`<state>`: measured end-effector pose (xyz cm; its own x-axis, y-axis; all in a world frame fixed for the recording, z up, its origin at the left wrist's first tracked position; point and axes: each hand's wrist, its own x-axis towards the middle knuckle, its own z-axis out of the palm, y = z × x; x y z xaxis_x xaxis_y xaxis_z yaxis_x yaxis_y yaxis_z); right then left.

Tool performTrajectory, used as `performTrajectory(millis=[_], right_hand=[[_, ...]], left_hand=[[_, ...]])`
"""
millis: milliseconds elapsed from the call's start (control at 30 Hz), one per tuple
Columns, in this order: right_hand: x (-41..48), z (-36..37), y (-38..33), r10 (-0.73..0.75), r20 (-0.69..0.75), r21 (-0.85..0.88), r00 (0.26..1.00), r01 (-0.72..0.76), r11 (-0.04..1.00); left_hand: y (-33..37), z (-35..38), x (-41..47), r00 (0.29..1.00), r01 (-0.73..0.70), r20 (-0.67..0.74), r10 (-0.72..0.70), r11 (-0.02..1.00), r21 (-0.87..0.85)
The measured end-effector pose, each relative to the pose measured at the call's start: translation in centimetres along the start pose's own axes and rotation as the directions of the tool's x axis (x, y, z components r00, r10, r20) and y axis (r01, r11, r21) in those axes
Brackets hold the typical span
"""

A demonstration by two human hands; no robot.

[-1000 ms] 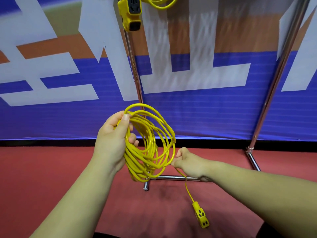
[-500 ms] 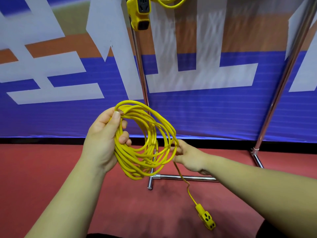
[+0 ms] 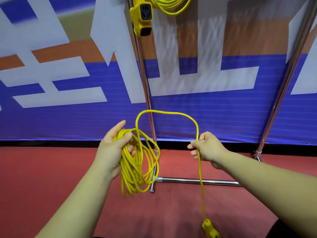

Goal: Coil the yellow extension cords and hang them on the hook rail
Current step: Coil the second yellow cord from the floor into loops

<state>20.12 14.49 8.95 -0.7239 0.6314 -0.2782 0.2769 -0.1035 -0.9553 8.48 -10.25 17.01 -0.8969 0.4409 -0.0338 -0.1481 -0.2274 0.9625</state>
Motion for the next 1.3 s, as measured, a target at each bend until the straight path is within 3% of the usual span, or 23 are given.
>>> performTrajectory(millis=[67,267,433,533,800,1033,1300], right_hand=[[-0.2,-0.4,-0.4,-0.009,-0.042,-0.008,0.999,0.009,1.000],[-1.8,-0.9,-1.7,0.115,0.076,0.045,0.990,-0.119,0.992],[-2.6,-2.3,-2.7,0.154,0.070,0.168,0.986,-0.164,0.972],[-3.2,-3.3,-4.0,0.177,0.106,0.224,0.979,-0.197,0.955],[-4.8,-4.7,-5.1,0.229,0.197,0.077,0.953,-0.248,0.966],[-4.8,-5.4,-5.1,0.270,0.200,0.024,0.942,-0.280,0.960],[-4.7,-5.0,-5.8,0.158,0.180,0.007,0.971,-0.162,0.987]], left_hand=[[-0.3,0.0,0.3,0.999,0.039,-0.028,-0.039,0.999,-0.020],[-0.2,-0.1,0.6,0.997,0.055,-0.054,-0.059,0.996,-0.072],[-0.5,0.2,0.8,0.997,0.033,-0.063,-0.034,0.999,-0.016],[-1.4,0.4,1.4,0.989,0.038,-0.145,-0.036,0.999,0.009],[-4.1,0.6,3.3,0.953,0.024,-0.303,0.020,0.990,0.141],[-2.0,2.2,1.9,0.980,-0.115,-0.138,0.145,0.973,0.201],[-1.9,6.1,-1.5,0.991,-0.015,0.132,-0.002,0.992,0.127]])
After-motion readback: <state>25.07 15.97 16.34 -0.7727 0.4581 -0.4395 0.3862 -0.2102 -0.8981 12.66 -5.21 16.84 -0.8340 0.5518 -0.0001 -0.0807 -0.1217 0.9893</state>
